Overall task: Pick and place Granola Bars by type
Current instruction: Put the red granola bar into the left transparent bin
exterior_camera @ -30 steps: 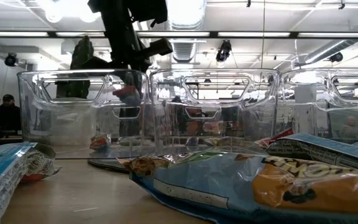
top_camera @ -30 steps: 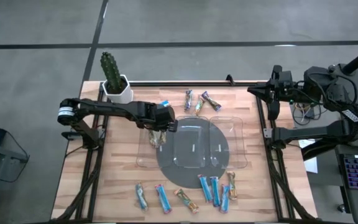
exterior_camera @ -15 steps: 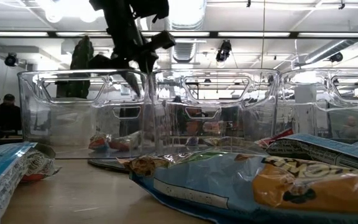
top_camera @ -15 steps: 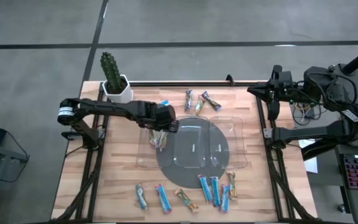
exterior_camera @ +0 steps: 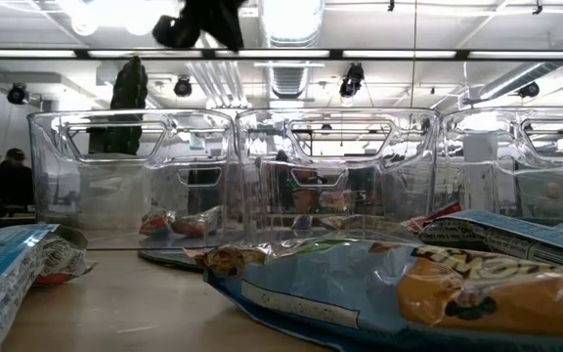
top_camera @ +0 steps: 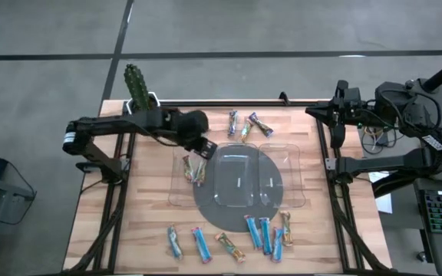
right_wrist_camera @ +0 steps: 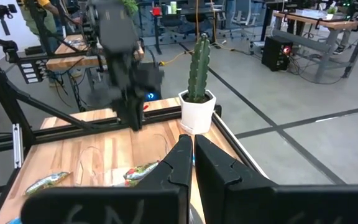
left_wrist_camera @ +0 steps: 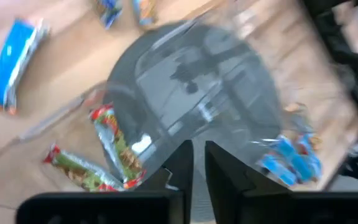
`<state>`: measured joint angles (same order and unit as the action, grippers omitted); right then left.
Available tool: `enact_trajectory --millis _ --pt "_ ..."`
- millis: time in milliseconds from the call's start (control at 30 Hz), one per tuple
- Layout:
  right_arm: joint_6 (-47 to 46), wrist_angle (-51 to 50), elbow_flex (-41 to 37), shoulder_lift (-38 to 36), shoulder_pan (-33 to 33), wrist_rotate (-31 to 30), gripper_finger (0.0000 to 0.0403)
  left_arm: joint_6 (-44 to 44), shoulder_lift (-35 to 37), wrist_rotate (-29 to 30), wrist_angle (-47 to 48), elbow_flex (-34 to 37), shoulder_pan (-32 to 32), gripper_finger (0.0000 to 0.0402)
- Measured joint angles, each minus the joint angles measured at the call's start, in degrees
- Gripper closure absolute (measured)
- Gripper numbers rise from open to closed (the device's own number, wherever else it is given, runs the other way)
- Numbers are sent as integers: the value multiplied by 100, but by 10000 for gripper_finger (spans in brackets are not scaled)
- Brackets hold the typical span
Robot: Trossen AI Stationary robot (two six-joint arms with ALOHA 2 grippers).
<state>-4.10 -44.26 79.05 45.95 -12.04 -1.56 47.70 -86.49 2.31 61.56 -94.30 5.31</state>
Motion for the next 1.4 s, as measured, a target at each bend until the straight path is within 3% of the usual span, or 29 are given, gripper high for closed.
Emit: enact_trajectory --millis 300,633,867,1033,1400 --pt "-27 3 0 -4 1 11 394 -907 693 54 194 -953 -148 401" --pt "-177 4 0 -2 1 48 394 -2390 1719 490 -663 -803 -734 401" --pt "-282 16 0 -2 1 50 394 -2796 2000 545 -755 -413 -1253 401" --pt "-345 21 0 -2 1 84 394 -3195 2304 1231 -1166 19 -1522 401" --pt "-383 186 0 86 3 658 394 -3455 3727 1176 -2955 2091 -1566 401"
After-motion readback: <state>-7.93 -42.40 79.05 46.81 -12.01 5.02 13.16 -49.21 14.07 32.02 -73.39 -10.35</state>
